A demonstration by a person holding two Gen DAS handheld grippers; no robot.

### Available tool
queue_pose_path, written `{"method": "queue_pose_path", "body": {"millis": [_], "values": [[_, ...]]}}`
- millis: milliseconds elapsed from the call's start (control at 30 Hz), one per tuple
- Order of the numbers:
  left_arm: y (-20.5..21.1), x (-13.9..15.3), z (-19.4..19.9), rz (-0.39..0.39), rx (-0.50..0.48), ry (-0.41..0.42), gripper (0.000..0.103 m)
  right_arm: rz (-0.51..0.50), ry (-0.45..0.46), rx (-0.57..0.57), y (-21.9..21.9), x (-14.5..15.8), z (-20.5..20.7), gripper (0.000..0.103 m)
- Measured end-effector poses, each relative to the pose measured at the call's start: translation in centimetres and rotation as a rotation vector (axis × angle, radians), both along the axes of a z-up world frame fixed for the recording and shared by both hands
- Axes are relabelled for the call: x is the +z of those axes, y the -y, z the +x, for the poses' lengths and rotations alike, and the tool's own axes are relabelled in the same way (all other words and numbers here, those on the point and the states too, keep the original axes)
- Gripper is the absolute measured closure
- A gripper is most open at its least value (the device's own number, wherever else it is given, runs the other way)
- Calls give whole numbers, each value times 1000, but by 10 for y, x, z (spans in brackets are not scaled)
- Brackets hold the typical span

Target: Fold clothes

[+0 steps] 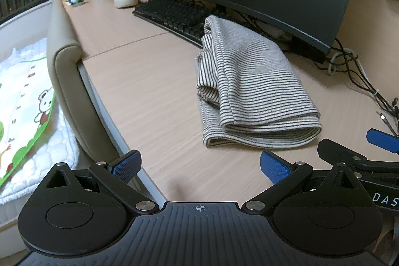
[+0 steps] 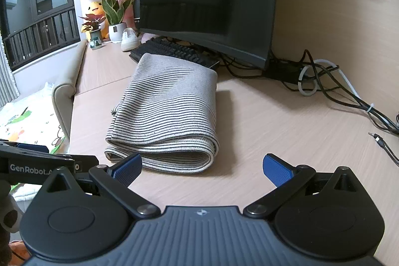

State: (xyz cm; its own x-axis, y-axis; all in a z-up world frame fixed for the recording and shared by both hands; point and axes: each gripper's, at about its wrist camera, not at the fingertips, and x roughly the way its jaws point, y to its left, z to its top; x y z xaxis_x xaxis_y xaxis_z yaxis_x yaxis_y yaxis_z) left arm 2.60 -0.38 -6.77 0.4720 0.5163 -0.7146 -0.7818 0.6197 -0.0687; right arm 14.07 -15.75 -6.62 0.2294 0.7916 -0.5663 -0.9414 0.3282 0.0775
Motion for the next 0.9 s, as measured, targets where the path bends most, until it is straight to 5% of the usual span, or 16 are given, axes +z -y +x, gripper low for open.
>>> {"method": "queue_pose_path", "body": {"millis": [900], "values": [[-4,-2,1,9,-12,-1,0,-17,6,-6,-4,1,1,0]]}}
